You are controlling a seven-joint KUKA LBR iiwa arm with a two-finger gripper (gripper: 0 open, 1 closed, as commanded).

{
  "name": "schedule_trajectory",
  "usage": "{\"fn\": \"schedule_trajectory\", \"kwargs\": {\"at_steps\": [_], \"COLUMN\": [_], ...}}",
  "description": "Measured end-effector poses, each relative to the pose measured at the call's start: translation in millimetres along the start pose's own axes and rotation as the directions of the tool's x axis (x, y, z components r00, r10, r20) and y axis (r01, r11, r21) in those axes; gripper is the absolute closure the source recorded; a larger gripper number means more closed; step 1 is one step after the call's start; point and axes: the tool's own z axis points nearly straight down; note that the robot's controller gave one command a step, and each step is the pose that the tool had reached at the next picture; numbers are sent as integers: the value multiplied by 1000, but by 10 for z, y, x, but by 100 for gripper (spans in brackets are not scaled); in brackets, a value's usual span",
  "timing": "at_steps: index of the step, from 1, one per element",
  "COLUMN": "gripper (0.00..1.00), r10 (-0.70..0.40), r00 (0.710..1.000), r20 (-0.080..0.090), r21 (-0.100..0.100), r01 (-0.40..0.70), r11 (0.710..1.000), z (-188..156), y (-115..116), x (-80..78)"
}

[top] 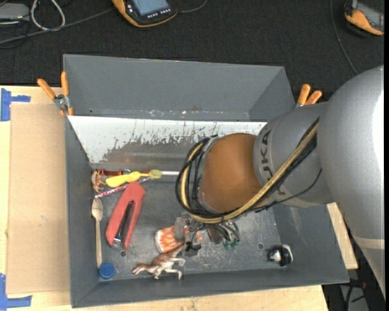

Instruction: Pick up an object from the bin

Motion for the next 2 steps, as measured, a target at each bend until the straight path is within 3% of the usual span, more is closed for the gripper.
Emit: {"fn": "schedule_trajectory", "kwargs": {"at_steps": [1, 2], "gripper": [100, 100], "r10": [-27, -43], "r00": [1000, 999], "r20": [-5, -6], "r21": [0, -1], "r01": [27, 43], "r11": [1000, 999], "z": [-700, -1275], "y": [17, -53], "x": [-74, 116]}}
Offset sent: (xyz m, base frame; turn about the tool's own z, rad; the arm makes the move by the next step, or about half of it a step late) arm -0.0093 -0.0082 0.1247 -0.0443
